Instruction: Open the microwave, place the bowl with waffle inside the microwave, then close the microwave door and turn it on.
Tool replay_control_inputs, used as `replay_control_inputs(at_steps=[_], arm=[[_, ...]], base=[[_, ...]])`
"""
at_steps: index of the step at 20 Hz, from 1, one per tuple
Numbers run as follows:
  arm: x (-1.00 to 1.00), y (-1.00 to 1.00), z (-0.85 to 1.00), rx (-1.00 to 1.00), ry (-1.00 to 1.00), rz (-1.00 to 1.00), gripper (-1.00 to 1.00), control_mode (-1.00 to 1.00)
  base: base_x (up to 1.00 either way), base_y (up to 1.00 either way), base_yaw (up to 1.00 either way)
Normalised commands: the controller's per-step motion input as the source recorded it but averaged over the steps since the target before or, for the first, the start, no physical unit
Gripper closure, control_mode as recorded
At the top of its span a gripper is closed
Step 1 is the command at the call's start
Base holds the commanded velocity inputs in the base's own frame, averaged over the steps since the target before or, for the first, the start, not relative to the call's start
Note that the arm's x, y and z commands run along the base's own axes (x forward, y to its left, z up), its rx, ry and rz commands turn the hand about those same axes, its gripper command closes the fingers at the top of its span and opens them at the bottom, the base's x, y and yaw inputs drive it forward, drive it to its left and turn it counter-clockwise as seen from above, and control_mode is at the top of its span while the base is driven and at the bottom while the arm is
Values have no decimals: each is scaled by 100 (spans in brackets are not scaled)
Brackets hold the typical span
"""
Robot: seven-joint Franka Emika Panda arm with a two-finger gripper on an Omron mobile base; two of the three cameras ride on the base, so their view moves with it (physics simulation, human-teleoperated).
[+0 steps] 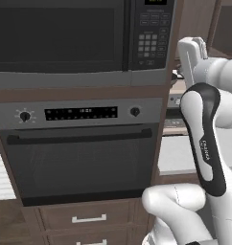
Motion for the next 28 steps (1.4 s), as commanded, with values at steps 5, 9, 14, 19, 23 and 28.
replay_control_inputs(at_steps=[5,9,14,19,23,28], arm=[[28,14,0,0,0,0,100,-100],[51,12,-2,0,0,0,100,-100],[52,0,-11,0,0,0,100,-100],[46,2,-21,0,0,0,100,-100],[51,17,-11,0,0,0,100,-100],[61,15,-1,0,0,0,100,-100]], base=[[0,0,0],[0,0,0],[0,0,0],[0,0,0],[0,0,0],[0,0,0]])
